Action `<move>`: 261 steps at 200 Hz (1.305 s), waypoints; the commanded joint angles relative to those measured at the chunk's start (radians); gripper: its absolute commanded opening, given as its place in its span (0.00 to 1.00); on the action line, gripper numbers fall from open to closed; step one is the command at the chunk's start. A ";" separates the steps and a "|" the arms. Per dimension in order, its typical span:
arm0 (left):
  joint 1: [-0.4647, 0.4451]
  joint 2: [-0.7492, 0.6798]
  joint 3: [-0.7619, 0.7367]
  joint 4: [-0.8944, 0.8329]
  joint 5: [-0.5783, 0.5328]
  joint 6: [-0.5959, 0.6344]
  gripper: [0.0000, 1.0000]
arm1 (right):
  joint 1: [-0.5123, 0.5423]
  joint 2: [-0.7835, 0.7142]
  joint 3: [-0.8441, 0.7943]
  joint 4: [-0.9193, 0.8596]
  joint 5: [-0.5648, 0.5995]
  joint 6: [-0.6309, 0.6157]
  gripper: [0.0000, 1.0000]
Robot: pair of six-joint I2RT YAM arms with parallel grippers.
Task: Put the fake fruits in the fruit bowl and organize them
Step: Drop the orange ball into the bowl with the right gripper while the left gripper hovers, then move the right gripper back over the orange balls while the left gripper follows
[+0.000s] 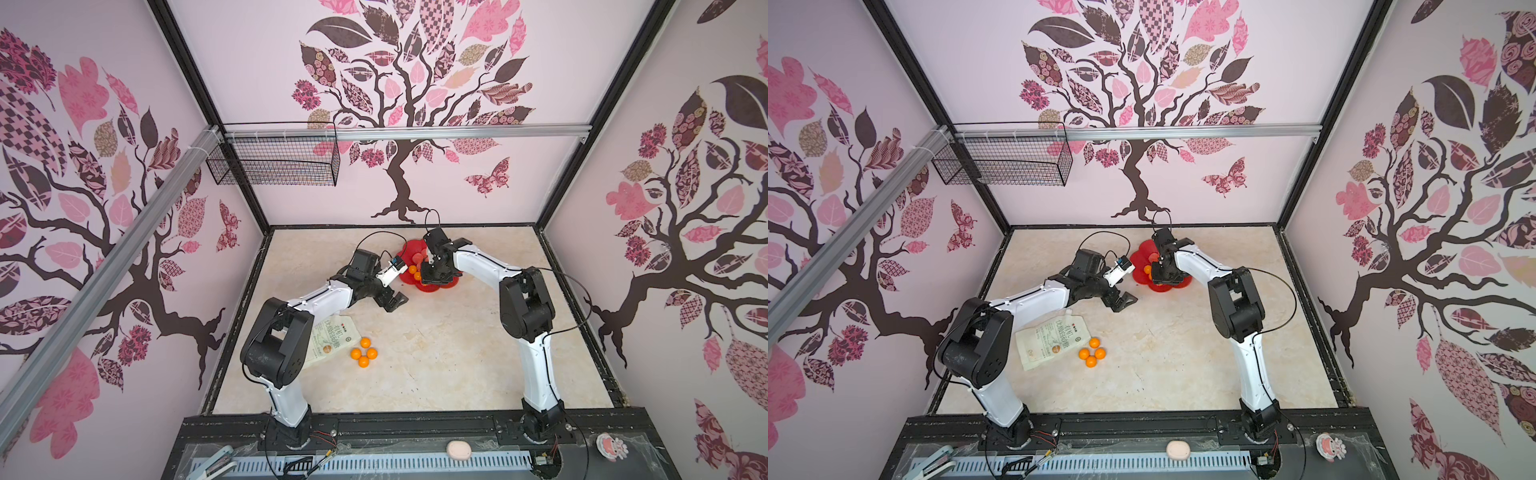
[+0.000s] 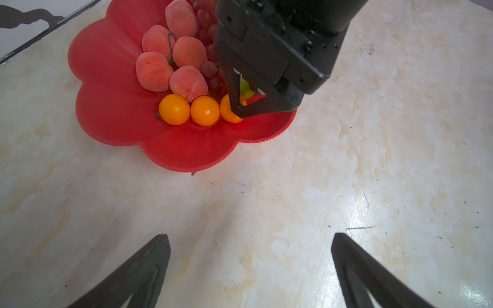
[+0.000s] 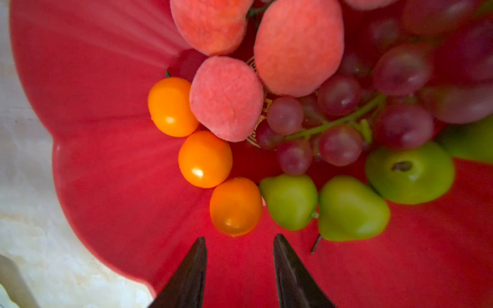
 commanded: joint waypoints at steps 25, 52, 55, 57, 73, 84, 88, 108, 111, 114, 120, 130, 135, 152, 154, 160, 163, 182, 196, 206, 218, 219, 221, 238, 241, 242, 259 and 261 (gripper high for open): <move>-0.001 -0.018 0.050 -0.121 0.100 0.127 0.99 | -0.005 -0.042 0.034 -0.026 0.042 -0.014 0.45; 0.003 -0.040 0.062 -0.206 0.175 0.205 0.98 | -0.005 -0.105 0.003 -0.001 0.052 -0.018 0.45; 0.004 -0.042 0.066 -0.228 0.189 0.222 0.98 | -0.005 -0.113 -0.004 0.004 0.052 -0.018 0.45; 0.005 -0.043 0.069 -0.241 0.198 0.235 0.99 | -0.005 -0.120 -0.010 0.009 0.052 -0.018 0.45; 0.015 -0.052 0.092 -0.332 0.259 0.311 0.98 | -0.006 -0.172 -0.057 0.041 0.047 -0.017 0.45; 0.026 -0.060 0.101 -0.369 0.294 0.339 0.98 | -0.004 -0.206 -0.095 0.066 0.033 -0.010 0.45; 0.032 -0.063 0.106 -0.385 0.310 0.353 0.98 | -0.004 -0.220 -0.112 0.075 0.027 -0.007 0.45; 0.074 -0.075 0.134 -0.487 0.421 0.437 0.98 | 0.008 -0.285 -0.190 0.125 0.006 0.006 0.45; 0.082 -0.078 0.137 -0.503 0.440 0.453 0.98 | 0.011 -0.292 -0.200 0.129 0.005 0.008 0.45; 0.091 -0.078 0.142 -0.519 0.457 0.469 0.97 | 0.015 -0.300 -0.210 0.133 0.004 0.009 0.45; 0.105 -0.082 0.151 -0.551 0.485 0.506 0.96 | 0.022 -0.314 -0.225 0.138 0.002 0.009 0.45; 0.123 -0.093 0.160 -0.599 0.512 0.562 0.94 | 0.038 -0.337 -0.251 0.148 0.002 0.009 0.45; 0.129 -0.100 0.160 -0.601 0.515 0.565 0.94 | 0.050 -0.346 -0.264 0.151 0.003 0.011 0.45; 0.146 -0.124 0.160 -0.594 0.502 0.550 0.93 | 0.090 -0.376 -0.304 0.163 0.007 0.018 0.45; 0.147 -0.126 0.160 -0.588 0.499 0.544 0.93 | 0.095 -0.378 -0.308 0.164 0.007 0.020 0.45; 0.148 -0.133 0.158 -0.577 0.484 0.519 0.92 | 0.111 -0.386 -0.320 0.168 0.004 0.025 0.45; 0.148 -0.137 0.157 -0.574 0.478 0.512 0.92 | 0.118 -0.390 -0.327 0.173 0.003 0.028 0.45; 0.148 -0.165 0.152 -0.551 0.422 0.437 0.98 | 0.167 -0.408 -0.364 0.197 -0.011 0.049 0.45; 0.148 -0.205 0.132 -0.513 0.370 0.350 0.98 | 0.199 -0.418 -0.389 0.222 -0.029 0.071 0.45; 0.148 -0.249 0.100 -0.466 0.342 0.286 0.98 | 0.222 -0.421 -0.403 0.235 -0.037 0.086 0.45; 0.146 -0.303 0.046 -0.427 0.316 0.245 0.98 | 0.256 -0.419 -0.410 0.247 -0.049 0.095 0.45; 0.147 -0.308 0.043 -0.425 0.312 0.241 0.98 | 0.259 -0.418 -0.410 0.247 -0.049 0.095 0.45; 0.147 -0.317 0.036 -0.422 0.305 0.233 0.98 | 0.266 -0.416 -0.409 0.247 -0.050 0.096 0.45; 0.146 -0.377 0.007 -0.446 0.252 0.192 0.98 | 0.311 -0.406 -0.409 0.250 -0.055 0.104 0.45; 0.145 -0.385 0.005 -0.459 0.240 0.191 0.98 | 0.319 -0.404 -0.410 0.252 -0.056 0.108 0.45; 0.145 -0.387 0.006 -0.464 0.237 0.191 0.98 | 0.320 -0.403 -0.410 0.253 -0.057 0.109 0.45; 0.141 -0.433 -0.013 -0.521 0.189 0.172 0.98 | 0.350 -0.397 -0.420 0.268 -0.079 0.127 0.45; 0.140 -0.439 -0.018 -0.523 0.181 0.167 0.98 | 0.354 -0.396 -0.421 0.270 -0.082 0.129 0.45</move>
